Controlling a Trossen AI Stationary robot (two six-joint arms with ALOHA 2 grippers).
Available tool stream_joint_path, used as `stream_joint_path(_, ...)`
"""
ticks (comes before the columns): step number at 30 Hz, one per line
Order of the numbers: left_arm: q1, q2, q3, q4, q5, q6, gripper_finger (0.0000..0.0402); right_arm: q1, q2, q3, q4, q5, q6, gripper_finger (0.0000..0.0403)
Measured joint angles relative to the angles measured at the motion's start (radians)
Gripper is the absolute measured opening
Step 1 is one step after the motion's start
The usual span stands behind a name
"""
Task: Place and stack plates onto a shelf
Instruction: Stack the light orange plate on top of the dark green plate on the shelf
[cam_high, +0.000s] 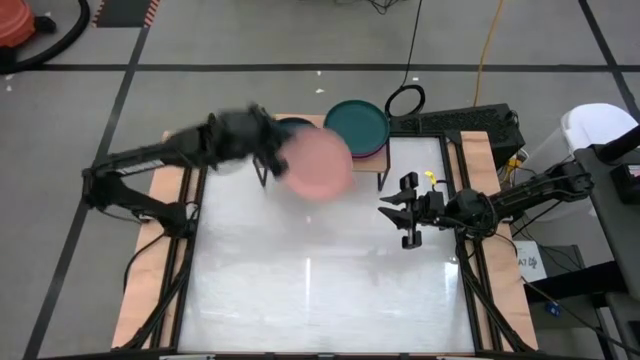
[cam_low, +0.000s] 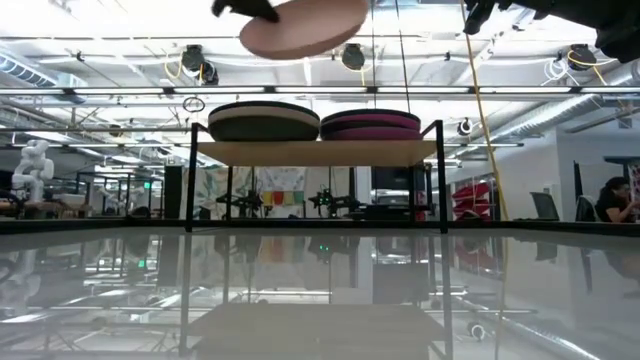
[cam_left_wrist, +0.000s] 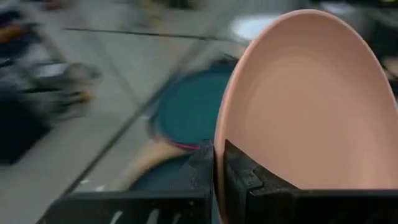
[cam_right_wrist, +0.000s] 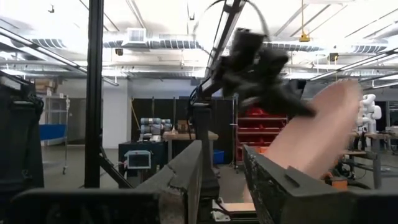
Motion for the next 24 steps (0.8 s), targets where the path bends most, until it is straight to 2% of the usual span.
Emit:
stream_joint_path(4, 0.203, -0.025, 0.081, -0.111, 0.067, -0.033, 0.0011, 0.000, 0.000, 0.000, 0.001, 0.000, 0.018, 0.0100)
stream_joint_path(7, 0.358, -0.014, 0.125, -0.239, 0.225, -0.072, 0.0011, 0.000, 0.000, 0.000, 0.002, 0.000, 0.018, 0.0100)
stream_joint_path(11, 0.495, 0.039, 0.122, -0.329, 0.424, -0.074, 0.0011, 0.000, 0.000, 0.000, 0.005, -0.001, 0.018, 0.0100)
stream_joint_path(17, 0.583, 0.123, 0.124, -0.355, 0.448, -0.058, 0.0016, 0.000, 0.000, 0.000, 0.003, -0.001, 0.018, 0.0100)
stream_joint_path(24, 0.588, 0.222, 0.124, -0.353, 0.504, -0.055, 0.0022, 0.000, 0.000, 0.000, 0.002, -0.002, 0.018, 0.0100)
